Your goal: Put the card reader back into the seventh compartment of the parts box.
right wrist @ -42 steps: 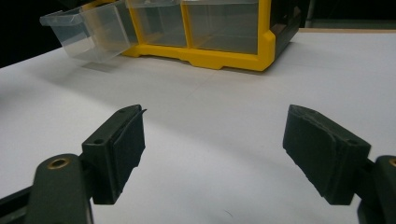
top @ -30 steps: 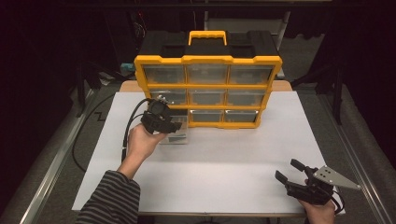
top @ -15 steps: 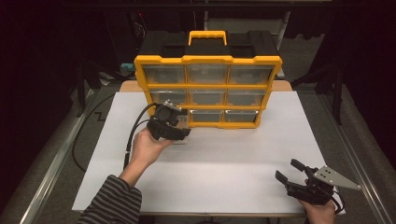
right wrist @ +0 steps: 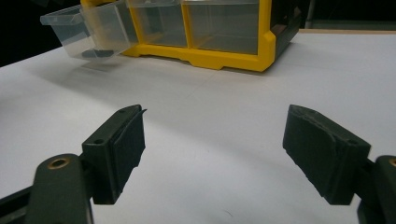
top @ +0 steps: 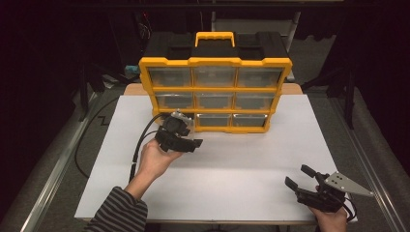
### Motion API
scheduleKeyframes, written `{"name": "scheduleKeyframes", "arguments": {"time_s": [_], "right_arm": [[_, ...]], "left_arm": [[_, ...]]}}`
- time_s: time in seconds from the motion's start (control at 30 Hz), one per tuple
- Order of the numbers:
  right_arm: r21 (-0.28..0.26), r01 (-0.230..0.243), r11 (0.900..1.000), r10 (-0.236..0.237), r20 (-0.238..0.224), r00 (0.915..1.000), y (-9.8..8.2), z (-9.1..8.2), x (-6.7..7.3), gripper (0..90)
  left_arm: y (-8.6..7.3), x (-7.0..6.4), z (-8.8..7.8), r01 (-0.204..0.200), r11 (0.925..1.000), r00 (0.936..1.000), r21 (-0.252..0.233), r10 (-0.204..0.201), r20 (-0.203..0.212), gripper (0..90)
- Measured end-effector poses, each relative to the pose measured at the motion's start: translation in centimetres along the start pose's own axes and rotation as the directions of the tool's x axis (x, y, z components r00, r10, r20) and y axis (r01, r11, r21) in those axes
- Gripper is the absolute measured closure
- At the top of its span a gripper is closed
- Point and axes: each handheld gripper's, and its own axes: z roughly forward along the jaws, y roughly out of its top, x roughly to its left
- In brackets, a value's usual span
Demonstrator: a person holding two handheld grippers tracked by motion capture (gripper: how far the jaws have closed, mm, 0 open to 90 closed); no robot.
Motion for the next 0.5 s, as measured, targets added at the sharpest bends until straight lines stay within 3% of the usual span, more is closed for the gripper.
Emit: {"name": "scheduleKeyframes", "arguments": {"time_s": [0.5], "right_arm": [[0.001, -0.001, 1.0, 0.001, 0.002, 1.0, 0.0, 0.0, 0.0, 21.4]], "left_arm": [[-0.8, -1.3, 0.4, -0.021, 0.9997, 0.9993, -0.014, 0.022, 0.032, 38.3]]}}
